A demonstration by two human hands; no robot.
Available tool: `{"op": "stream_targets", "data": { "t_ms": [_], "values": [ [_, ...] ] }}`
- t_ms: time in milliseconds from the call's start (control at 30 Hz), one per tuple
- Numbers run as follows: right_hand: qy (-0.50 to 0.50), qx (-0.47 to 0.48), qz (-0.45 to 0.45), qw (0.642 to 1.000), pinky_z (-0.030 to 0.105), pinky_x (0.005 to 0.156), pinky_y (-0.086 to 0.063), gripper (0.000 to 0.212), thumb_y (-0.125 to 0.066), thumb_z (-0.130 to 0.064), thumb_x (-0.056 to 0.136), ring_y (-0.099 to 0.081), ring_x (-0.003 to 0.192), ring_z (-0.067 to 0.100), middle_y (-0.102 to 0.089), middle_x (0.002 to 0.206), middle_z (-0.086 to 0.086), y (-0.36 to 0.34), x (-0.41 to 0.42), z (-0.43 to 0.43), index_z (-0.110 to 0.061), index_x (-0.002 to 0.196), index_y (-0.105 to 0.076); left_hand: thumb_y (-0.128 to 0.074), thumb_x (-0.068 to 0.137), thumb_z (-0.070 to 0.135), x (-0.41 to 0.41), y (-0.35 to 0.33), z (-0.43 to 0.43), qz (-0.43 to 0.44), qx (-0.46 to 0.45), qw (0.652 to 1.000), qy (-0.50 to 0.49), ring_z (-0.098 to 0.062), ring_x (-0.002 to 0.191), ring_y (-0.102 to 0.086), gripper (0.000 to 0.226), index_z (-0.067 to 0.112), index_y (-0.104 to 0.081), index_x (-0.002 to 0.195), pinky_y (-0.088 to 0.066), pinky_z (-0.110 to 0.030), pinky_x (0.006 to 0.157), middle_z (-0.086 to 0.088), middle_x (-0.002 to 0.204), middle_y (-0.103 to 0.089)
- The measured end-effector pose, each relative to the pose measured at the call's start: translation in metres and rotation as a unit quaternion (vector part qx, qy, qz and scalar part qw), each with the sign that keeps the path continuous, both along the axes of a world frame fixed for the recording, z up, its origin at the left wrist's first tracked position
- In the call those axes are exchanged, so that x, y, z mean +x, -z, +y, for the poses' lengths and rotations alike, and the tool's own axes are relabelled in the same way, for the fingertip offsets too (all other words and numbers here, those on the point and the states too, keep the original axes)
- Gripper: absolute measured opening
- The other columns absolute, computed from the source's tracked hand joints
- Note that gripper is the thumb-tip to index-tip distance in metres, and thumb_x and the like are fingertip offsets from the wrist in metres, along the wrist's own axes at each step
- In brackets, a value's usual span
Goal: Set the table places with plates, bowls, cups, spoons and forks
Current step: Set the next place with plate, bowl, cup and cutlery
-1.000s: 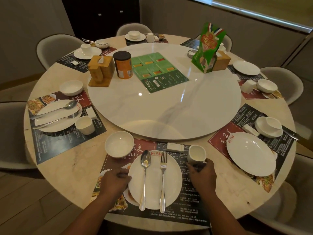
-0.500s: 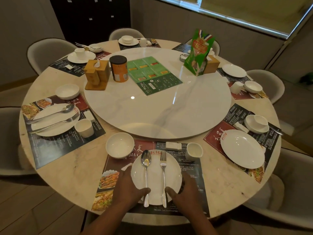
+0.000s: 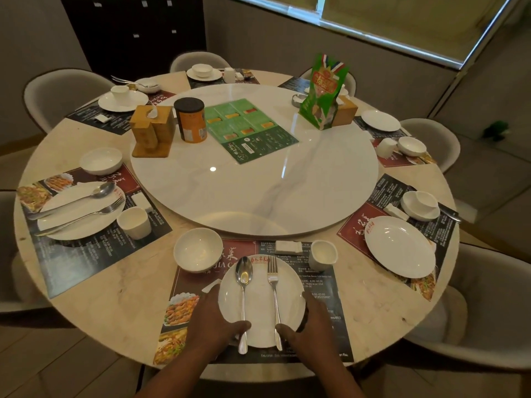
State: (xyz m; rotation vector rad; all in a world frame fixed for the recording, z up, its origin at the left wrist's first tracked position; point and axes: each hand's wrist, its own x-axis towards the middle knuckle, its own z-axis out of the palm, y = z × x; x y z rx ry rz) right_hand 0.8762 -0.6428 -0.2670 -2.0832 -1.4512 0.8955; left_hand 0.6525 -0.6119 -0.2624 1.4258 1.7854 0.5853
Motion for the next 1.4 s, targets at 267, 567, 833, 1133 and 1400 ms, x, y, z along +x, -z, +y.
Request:
{"op": "stream_targets", "data": {
  "t_ms": [267,567,833,1133,1400],
  "values": [
    [0.008,0.035,0.008,0.999,0.024,0.098,-0.040,0.067,-0.082,-0.041,0.073,-0.043,0.118,0.010,-0.040,0.126,-0.007,0.002,-0.003,-0.005,-0.034,0.129,-0.047,-0.074,0.081,0.029,0.001,-0.007,0.000,-0.013,0.011,0.999,-0.040,-0.022,0.111,-0.060,0.058,0.025,-0.052,0.134,-0.052,-0.041,0.095,0.000,0.125,-0.064],
    [0.017,0.008,0.009,1.000,0.027,0.102,-0.040,0.069,-0.080,-0.045,0.073,-0.037,0.114,0.005,-0.035,0.123,-0.013,0.001,-0.005,-0.005,-0.033,0.132,-0.045,-0.072,0.083,0.027,0.001,-0.014,0.002,-0.002,-0.005,0.999,-0.032,-0.022,0.110,-0.062,0.054,0.024,-0.053,0.133,-0.053,-0.041,0.094,-0.001,0.123,-0.066],
    [0.042,0.010,0.002,0.999,0.027,0.092,-0.050,0.032,-0.067,-0.035,0.089,-0.053,0.108,0.010,-0.045,0.120,-0.009,-0.008,-0.002,0.004,-0.034,0.117,-0.052,-0.061,0.091,0.020,-0.001,-0.017,0.004,0.040,-0.008,0.997,-0.059,-0.015,0.079,-0.059,0.014,0.017,-0.068,0.102,-0.042,-0.027,0.067,0.006,0.080,-0.061],
    [0.067,-0.031,0.038,0.997,0.023,0.075,-0.053,0.017,-0.060,-0.028,0.093,-0.062,0.083,0.004,-0.065,0.090,-0.011,-0.039,0.072,0.020,-0.030,0.109,-0.056,-0.072,0.079,0.012,0.040,-0.042,0.015,0.067,0.092,0.990,-0.081,-0.018,0.076,-0.057,0.033,0.015,-0.064,0.111,-0.046,-0.034,0.070,-0.001,0.094,-0.061],
    [0.069,-0.005,-0.020,0.997,0.004,0.059,-0.037,0.009,-0.067,-0.019,0.088,-0.061,0.078,0.003,-0.064,0.080,-0.017,-0.046,0.236,0.059,-0.028,0.090,-0.065,-0.067,0.084,0.016,0.189,-0.065,0.030,0.040,0.192,0.981,0.000,-0.003,0.064,-0.059,0.020,0.031,-0.066,0.099,-0.047,-0.024,0.063,0.014,0.088,-0.064]
  ]
}}
